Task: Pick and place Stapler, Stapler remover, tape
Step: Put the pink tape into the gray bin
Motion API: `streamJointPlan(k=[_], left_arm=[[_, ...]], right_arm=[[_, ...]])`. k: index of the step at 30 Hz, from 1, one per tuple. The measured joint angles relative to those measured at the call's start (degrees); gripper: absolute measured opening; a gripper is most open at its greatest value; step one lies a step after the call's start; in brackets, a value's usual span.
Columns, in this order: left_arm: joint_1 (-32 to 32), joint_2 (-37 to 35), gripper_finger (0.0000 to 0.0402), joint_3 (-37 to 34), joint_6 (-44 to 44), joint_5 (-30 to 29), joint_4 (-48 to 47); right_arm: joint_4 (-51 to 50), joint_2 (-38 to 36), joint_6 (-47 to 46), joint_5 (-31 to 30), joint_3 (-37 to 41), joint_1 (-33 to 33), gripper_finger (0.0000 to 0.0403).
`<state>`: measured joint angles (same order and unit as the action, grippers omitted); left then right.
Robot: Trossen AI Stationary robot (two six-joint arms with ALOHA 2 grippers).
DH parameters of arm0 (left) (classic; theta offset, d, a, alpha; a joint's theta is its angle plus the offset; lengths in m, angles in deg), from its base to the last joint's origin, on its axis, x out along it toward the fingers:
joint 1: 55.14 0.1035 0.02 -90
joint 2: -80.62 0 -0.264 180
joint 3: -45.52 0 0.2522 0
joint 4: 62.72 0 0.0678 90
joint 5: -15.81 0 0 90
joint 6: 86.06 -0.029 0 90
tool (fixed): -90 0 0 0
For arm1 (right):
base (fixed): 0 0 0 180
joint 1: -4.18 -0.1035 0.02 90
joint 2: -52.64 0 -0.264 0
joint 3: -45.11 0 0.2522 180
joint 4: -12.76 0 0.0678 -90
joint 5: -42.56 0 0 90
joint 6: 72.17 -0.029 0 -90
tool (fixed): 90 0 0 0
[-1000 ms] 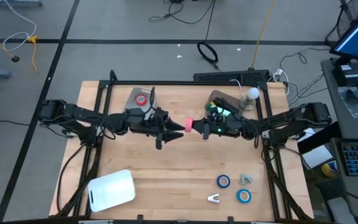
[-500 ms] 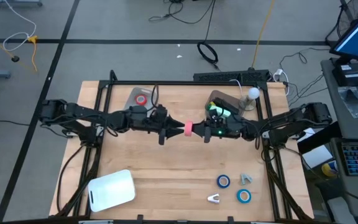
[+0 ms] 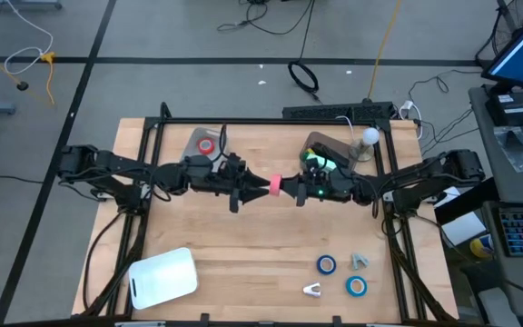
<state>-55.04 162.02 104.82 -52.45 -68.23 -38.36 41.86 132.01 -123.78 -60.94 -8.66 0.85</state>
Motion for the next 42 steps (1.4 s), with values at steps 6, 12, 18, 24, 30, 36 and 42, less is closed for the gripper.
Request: streamJointPlan(k=[6, 12, 18, 24, 30, 36, 42], left_arm=[[0.0, 0.0, 0.0191, 0.0, 0.1, -0.2, -0.2], [0.0, 0.0, 0.0191, 0.0, 0.6, -1.2, -0.2], [0.0, 0.0, 0.0191, 0.1, 0.9, -1.6, -0.2], [0.0, 0.0, 0.0191, 2.6, -0.9, -1.5, -2.5], [0.3, 0.1, 0.0178, 3.9, -1.3, -0.6, -5.5], [0.3, 0.1, 0.0109, 3.9, -1.4, -0.6, -5.6], [0.3, 0.1, 0.0038, 3.9, -1.1, -0.2, -5.6]], right_arm=[[0.2, 0.0, -0.2, -0.2, 0.0, 0.0, 0.0035], [0.1, 0.0, -0.9, -0.4, -0.4, 0.1, 0.0035], [-1.5, 0.0, 0.9, -1.5, -2.6, 0.1, 0.0035], [-3.4, 0.3, 1.4, -1.6, -3.8, 0.2, 0.0035], [-3.5, 0.4, 1.3, -1.7, -3.8, 0.3, 0.0035], [-3.3, 0.4, 1.3, -1.4, -3.8, 0.2, 0.0035], [-3.3, 0.4, 1.9, -1.4, -3.8, 0.2, 0.0035]])
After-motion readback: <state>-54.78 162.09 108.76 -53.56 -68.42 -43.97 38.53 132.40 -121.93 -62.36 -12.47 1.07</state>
